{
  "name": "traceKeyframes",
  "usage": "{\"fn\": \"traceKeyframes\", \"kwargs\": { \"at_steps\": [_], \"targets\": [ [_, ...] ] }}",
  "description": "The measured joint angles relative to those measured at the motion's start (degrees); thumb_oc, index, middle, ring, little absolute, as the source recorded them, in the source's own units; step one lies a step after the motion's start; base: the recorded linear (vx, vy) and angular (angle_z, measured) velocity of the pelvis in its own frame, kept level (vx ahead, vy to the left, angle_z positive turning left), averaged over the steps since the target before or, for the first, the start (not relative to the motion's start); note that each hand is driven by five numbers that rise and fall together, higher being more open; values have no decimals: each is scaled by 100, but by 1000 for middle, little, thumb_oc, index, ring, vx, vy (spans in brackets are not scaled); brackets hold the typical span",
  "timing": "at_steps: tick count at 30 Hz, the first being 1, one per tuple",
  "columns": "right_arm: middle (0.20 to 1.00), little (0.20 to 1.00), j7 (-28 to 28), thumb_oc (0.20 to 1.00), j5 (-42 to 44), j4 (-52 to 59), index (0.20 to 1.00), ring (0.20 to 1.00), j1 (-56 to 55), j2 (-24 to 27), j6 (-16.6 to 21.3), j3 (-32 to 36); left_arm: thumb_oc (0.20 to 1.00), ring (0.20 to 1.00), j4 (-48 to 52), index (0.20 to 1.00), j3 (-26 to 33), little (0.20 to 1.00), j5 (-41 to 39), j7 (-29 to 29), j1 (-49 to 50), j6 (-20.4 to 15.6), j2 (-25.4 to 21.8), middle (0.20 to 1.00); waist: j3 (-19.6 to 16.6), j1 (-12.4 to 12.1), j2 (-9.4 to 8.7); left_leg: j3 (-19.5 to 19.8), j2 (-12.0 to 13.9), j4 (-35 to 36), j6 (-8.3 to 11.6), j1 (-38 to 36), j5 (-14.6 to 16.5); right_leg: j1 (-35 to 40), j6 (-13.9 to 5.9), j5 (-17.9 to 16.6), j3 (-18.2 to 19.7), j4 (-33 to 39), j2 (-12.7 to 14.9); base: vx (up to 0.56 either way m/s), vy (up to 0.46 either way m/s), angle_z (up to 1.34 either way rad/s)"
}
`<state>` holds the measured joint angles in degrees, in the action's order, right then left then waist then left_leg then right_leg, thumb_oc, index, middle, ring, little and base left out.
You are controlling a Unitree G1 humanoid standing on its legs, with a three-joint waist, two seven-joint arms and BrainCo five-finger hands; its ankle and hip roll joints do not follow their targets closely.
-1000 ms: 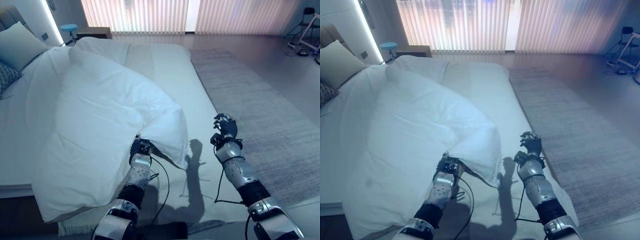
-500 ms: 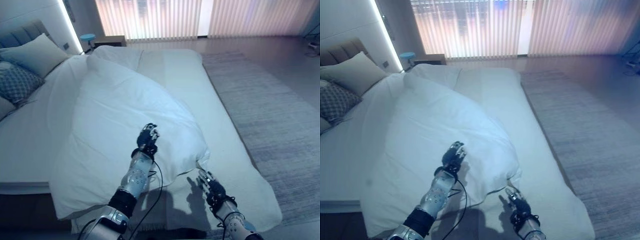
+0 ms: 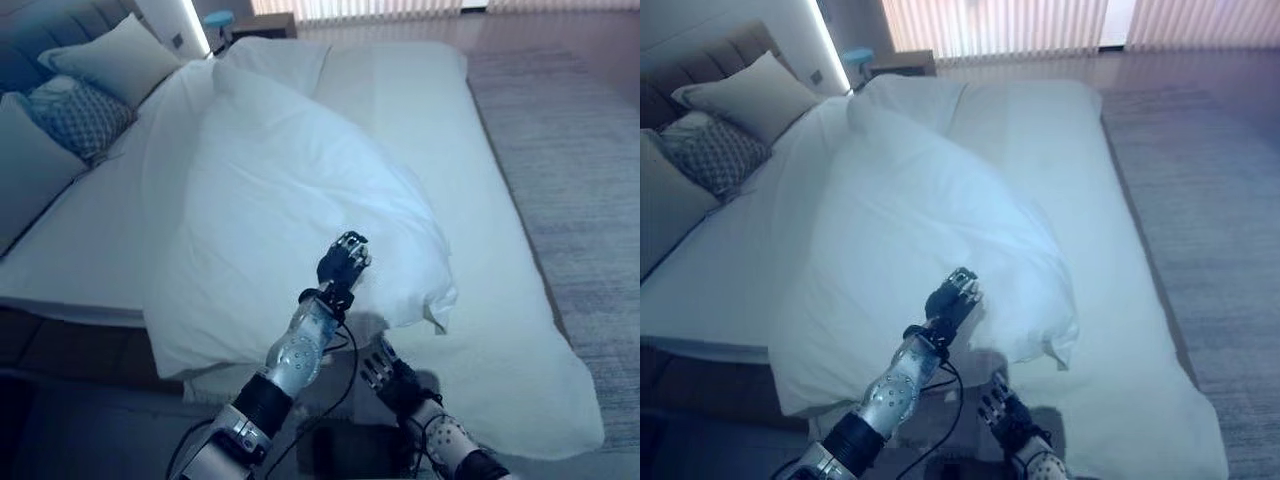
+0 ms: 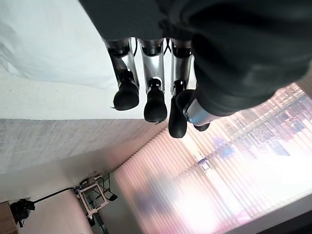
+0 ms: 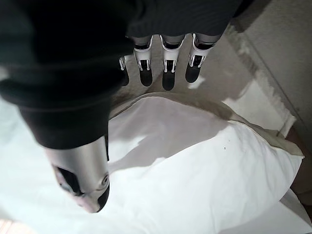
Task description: Make the bed
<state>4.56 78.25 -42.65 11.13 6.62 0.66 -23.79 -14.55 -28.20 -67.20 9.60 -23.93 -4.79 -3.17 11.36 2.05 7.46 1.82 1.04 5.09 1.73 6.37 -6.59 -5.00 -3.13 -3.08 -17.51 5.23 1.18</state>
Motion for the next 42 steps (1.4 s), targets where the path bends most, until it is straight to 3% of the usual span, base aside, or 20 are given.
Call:
{"fn": "traceKeyframes", "kwargs": {
  "at_steps": [2, 3, 7, 10, 13, 18, 26, 27, 33, 42],
  "targets": [
    [1000, 1000, 122, 1000, -142, -1, 1000, 1000, 103, 48, 113, -12, 947, 947, -1, 947, -29, 947, 2, 18, 29, 2, -42, 947, 38, -3, -1, 3, 7, -1, 7, 30, -6, -30, -5, 12, -28, 0, -5, 5, 9, 12],
    [1000, 1000, 339, 1000, -771, 128, 1000, 1000, 146, 182, 146, -53, 1000, 1000, 8, 1000, 12, 1000, 19, 18, 157, 0, -125, 1000, 79, -13, -2, -2, 10, -1, -5, 31, -15, -32, -10, 16, -31, -1, -9, 0, 0, 0],
    [1000, 1000, 705, 1000, -1883, 261, 1000, 1000, 177, 447, 259, 165, 1000, 1000, -40, 1000, 187, 1000, 168, 96, 757, 4, -329, 1000, 159, -15, -17, -6, 9, -1, 6, 33, -8, -32, -31, 55, -29, -1, -9, 0, 0, 0],
    [1000, 1000, 984, 1000, -2432, 291, 1000, 1000, 229, 646, 293, 628, 1000, 1000, -502, 1000, 623, 1000, 854, 210, 1319, 35, -527, 1000, 437, -36, -35, -12, 31, -1, 14, 66, -2, -65, -31, 57, -23, -1, -29, 0, 0, 0],
    [1000, 1000, 1198, 1000, -2723, 429, 1000, 1000, 196, 865, 382, 979, 1000, 1000, -928, 1000, 1128, 1000, 1485, 352, 1722, 46, -655, 1000, 536, -158, -42, -23, 50, -2, 23, 140, -1, -149, -7, 45, -16, -1, -46, 12, -3, -3],
    [1000, 1000, 1520, 1000, -2820, 427, 1000, 1000, 416, 837, 604, 1394, 1000, 1000, -1458, 1000, 1437, 1000, 1706, 508, 2092, 43, -651, 1000, 559, -292, -39, -4, 53, -2, 26, 198, 2, -189, -31, 78, -35, -1, -50, 8, -4, 2],
    [1000, 1000, 1775, 1000, -2501, 79, 1000, 1000, 1043, 648, 817, 1711, 1000, 1000, -1673, 1000, 1485, 1000, 1708, 591, 2227, 40, -578, 1000, 746, -356, 30, 167, 44, -4, 48, 526, -74, -452, -21, 81, -205, -1, -47, 14, -1, 10],
    [1000, 1000, 1778, 1000, -2368, -46, 1000, 1000, 1184, 648, 832, 1746, 1000, 1000, -1690, 1000, 1483, 1000, 1708, 590, 2229, 39, -577, 1000, 766, -471, 61, 170, 42, -4, 48, 595, -84, -517, -8, 71, -209, -1, -47, 0, 0, 0],
    [1000, 1000, 1793, 1000, -1561, -664, 1000, 1000, 1811, 576, 968, 1980, 1000, 1000, -1886, 1000, 1472, 1000, 1705, 619, 2206, 29, -493, 1000, 963, -622, 282, 231, 27, -5, 42, 854, -124, -754, 44, 36, -272, -5, -37, 1, 4, 4],
    [1000, 1000, 2376, 1000, -656, -471, 1000, 1000, 1749, -150, 1832, 2151, 1000, 1000, -2155, 1000, 1331, 1000, 1700, 870, 2102, 47, -217, 1000, 1009, -581, 345, 304, -11, -5, 42, 997, -133, -939, 37, 125, -353, -178, 29, 12, 22, 5]
  ]
}}
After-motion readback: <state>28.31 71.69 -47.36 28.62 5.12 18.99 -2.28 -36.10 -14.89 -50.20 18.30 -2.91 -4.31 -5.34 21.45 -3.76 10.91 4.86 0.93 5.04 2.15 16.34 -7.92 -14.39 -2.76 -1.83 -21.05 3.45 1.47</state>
